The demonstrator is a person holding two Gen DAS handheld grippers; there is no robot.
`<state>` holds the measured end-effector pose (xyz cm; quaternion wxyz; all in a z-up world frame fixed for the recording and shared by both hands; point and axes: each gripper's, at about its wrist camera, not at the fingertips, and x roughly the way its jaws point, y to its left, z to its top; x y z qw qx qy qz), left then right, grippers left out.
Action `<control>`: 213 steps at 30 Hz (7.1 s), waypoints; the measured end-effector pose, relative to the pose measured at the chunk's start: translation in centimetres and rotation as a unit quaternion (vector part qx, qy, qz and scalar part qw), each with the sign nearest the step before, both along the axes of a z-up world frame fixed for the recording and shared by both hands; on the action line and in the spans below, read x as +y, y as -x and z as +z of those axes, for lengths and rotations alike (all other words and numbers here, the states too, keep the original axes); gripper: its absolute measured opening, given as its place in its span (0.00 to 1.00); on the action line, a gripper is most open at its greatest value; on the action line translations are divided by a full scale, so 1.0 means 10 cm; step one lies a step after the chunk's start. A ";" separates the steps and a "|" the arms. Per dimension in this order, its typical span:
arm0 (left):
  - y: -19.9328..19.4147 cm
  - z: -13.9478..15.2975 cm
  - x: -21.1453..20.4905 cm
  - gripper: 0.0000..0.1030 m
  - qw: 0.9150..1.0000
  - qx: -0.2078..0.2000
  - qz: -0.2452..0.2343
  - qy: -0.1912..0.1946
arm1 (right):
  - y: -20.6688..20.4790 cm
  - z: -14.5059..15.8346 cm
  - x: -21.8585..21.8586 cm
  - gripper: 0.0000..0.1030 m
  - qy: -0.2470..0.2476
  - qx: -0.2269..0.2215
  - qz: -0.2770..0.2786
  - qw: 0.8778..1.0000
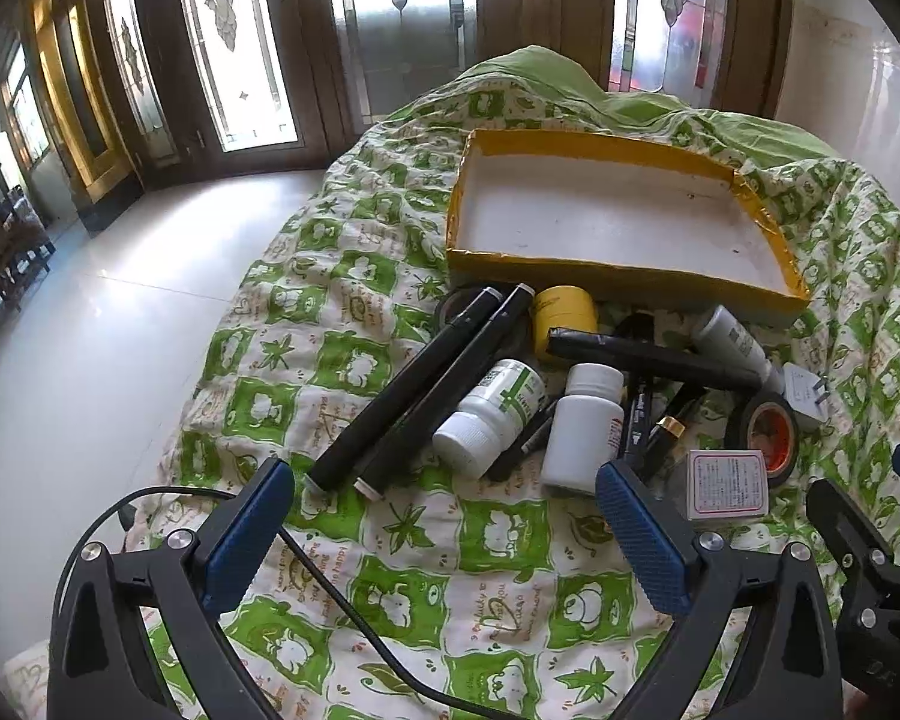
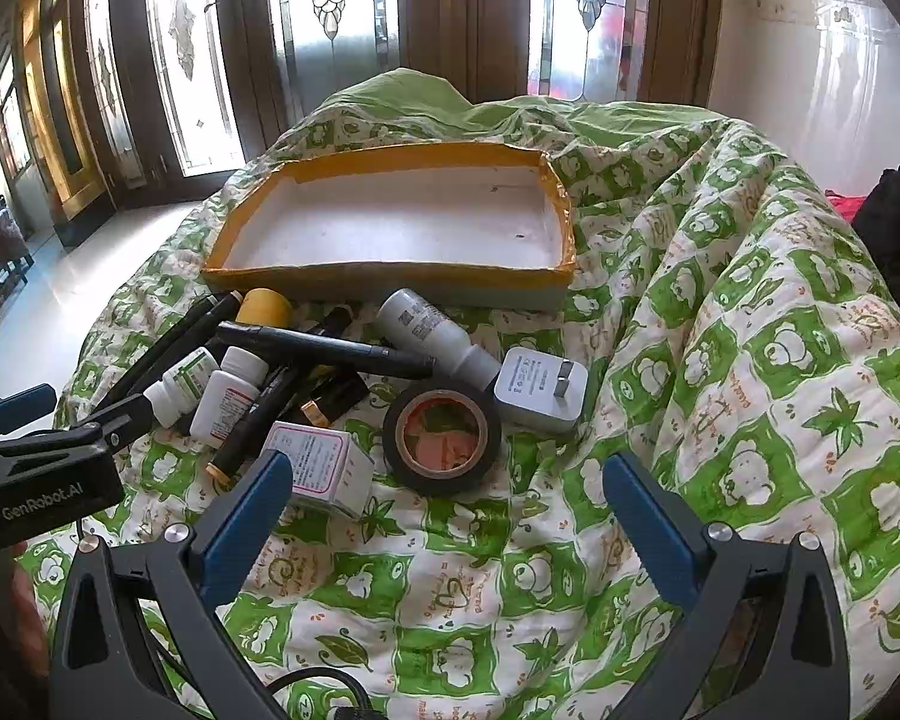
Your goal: Organize rigid objects
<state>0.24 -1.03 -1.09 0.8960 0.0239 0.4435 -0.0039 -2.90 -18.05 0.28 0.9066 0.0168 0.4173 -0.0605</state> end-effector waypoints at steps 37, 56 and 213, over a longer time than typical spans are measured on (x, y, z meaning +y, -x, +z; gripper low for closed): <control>-0.01 -0.01 0.00 0.99 1.000 0.008 0.000 0.006 | -0.14 0.14 -0.14 1.00 -0.022 0.021 0.019 0.999; -0.07 -0.05 0.07 0.98 0.997 0.033 -0.019 0.073 | -0.24 0.19 -0.27 0.99 -0.029 0.026 0.043 0.998; -1.25 0.08 0.20 0.83 0.981 0.017 -0.026 0.194 | -2.01 -0.21 -0.33 0.69 -0.152 0.092 0.071 0.982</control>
